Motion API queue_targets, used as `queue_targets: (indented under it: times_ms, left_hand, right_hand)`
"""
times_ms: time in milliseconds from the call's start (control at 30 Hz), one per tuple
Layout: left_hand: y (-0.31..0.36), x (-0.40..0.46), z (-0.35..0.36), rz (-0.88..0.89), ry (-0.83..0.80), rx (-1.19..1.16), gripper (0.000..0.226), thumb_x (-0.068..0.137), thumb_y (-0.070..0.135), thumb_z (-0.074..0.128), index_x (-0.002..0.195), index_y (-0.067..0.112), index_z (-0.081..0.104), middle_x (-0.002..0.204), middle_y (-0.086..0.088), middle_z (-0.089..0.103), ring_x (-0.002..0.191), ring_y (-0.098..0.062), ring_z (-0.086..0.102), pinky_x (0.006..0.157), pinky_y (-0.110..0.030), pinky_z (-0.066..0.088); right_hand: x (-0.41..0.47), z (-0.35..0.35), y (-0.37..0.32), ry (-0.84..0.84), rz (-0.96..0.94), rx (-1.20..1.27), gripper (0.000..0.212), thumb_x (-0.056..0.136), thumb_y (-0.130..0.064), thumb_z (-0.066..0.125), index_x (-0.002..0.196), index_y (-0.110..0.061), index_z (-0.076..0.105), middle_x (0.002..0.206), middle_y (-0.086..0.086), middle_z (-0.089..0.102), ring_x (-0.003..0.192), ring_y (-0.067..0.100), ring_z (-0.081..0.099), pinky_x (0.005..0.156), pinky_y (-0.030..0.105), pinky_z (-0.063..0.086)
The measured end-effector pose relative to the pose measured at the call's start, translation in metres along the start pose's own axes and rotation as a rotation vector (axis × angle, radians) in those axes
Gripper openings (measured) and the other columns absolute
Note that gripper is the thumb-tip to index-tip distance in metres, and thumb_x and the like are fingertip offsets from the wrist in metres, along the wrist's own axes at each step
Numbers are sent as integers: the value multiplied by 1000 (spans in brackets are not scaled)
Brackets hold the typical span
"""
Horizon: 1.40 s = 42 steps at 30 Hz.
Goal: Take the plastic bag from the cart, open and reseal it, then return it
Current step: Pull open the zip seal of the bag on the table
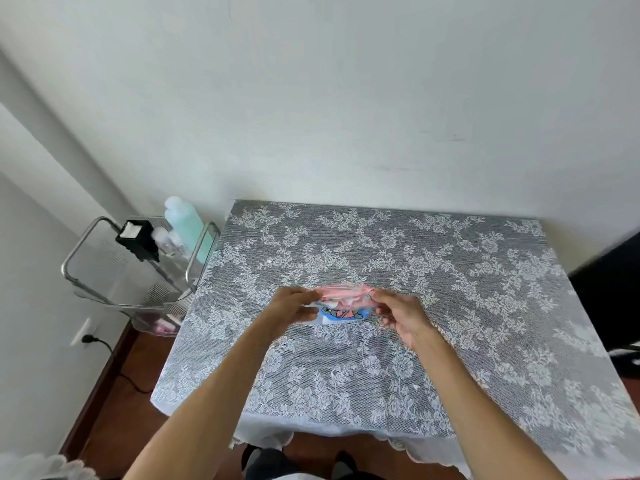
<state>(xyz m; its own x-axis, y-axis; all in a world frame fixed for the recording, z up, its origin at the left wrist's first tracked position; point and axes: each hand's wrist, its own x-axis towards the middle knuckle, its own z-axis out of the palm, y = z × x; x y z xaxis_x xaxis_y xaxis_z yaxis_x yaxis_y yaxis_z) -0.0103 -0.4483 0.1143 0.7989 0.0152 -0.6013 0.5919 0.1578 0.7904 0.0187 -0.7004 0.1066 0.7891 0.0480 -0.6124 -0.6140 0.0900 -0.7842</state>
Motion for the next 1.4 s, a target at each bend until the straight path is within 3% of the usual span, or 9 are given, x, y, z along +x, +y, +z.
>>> queue_targets:
  times_ms: [333,500,633,833,900,1067,1167,1267,1400]
  left_hand:
    - [19,2,7,94,221,351,13,82,5,75,78,0,64,53,-9,67,37,-14,62,39,-21,51]
    - [23,1,8,111,287,519,12,80,5,76,74,1,66,56,-10,67,36,-12,62,38,-19,50]
    - [22,-2,12,156,320,764,6,81,2,71,78,3,66,65,-9,69,42,-11,64,44,-22,55]
    - [28,-5,21,230,263,845,21,82,-7,63,71,10,55,69,-4,61,54,-14,64,41,-14,49]
    - [28,-4,19,236,250,845,19,81,-9,63,75,7,56,73,-5,61,55,-12,61,39,-12,48]
    - [28,-1,12,223,207,917,16,82,-11,61,82,4,57,83,-10,61,65,-19,61,46,-17,48]
    - [33,-1,11,255,211,997,15,81,-11,60,80,4,58,74,-5,61,56,-13,59,46,-18,51]
    - [38,-1,19,333,288,1088,14,80,-7,58,84,5,63,79,-9,65,64,-19,63,57,-26,57]
    - [40,5,19,280,260,912,16,82,-9,60,93,1,62,78,-7,62,53,-11,60,41,-16,49]
  right_hand:
    - [-14,18,-14,167,-310,-669,13,84,-9,75,93,-13,67,75,2,70,49,15,59,35,17,40]
    - [-17,18,-19,156,-357,-778,14,86,-10,74,99,-11,69,78,4,71,55,19,63,35,16,39]
    - [-16,20,-21,101,-346,-906,18,87,-13,73,104,-9,71,75,3,69,43,11,52,33,13,33]
    - [-15,23,-25,-12,-332,-1076,24,81,-9,77,104,-12,71,126,13,65,50,4,54,32,7,33]
    - [-14,21,-23,-40,-370,-1160,23,80,-11,78,102,-10,71,119,11,68,53,6,60,34,9,38]
    - [-9,16,-30,-68,-387,-1139,17,88,-15,72,104,-9,74,72,-6,64,39,3,54,33,10,36]
    - [-6,13,-41,-94,-303,-1076,14,89,-14,70,102,-9,73,73,1,71,43,4,58,40,12,43]
    - [-7,14,-48,-146,-223,-1010,13,90,-12,67,103,-9,71,79,7,73,53,11,63,47,16,50]
    - [-9,15,-46,-100,-252,-993,15,88,-14,70,101,-20,70,81,0,71,56,11,60,46,15,45]
